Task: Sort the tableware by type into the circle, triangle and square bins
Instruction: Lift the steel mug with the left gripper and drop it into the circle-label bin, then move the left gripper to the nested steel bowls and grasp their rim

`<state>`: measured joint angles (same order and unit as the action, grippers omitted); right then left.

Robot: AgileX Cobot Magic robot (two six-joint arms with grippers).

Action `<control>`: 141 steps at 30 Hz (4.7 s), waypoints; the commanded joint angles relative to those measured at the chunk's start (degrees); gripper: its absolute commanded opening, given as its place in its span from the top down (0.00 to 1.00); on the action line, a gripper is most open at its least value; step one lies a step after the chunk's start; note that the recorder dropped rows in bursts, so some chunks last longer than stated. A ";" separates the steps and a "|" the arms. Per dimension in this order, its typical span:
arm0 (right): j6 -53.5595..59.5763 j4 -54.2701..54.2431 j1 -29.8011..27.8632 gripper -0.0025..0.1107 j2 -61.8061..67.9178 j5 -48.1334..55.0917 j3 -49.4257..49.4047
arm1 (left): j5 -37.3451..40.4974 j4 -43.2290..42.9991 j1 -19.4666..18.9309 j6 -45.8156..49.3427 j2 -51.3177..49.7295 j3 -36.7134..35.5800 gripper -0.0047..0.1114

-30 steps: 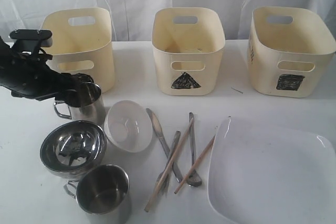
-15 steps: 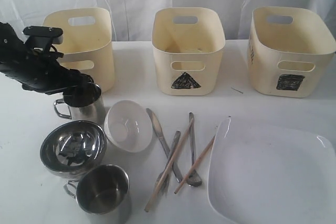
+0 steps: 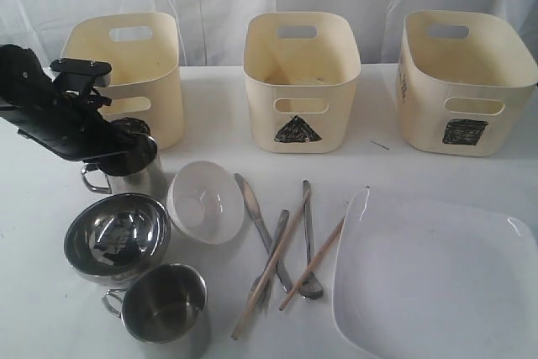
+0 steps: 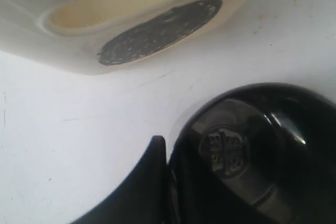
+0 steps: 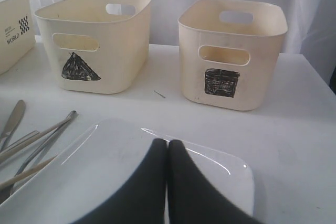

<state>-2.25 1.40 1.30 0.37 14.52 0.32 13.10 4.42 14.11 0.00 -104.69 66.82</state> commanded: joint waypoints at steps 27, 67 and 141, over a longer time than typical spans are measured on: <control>-1.37 0.08 -0.20 0.98 -0.37 -0.44 -0.32 | -2.78 -6.62 0.27 3.24 17.08 8.05 0.96; -1.37 0.08 -0.20 0.98 -0.37 -0.44 -0.32 | 18.94 4.29 -2.01 10.79 18.93 12.84 0.53; -1.37 0.08 -0.20 0.98 -0.37 -0.44 -0.32 | 3.10 19.47 -2.01 28.13 10.33 -21.08 0.54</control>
<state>-3.54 1.40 1.30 0.37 14.52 0.32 16.60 23.25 11.95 28.08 -94.53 46.20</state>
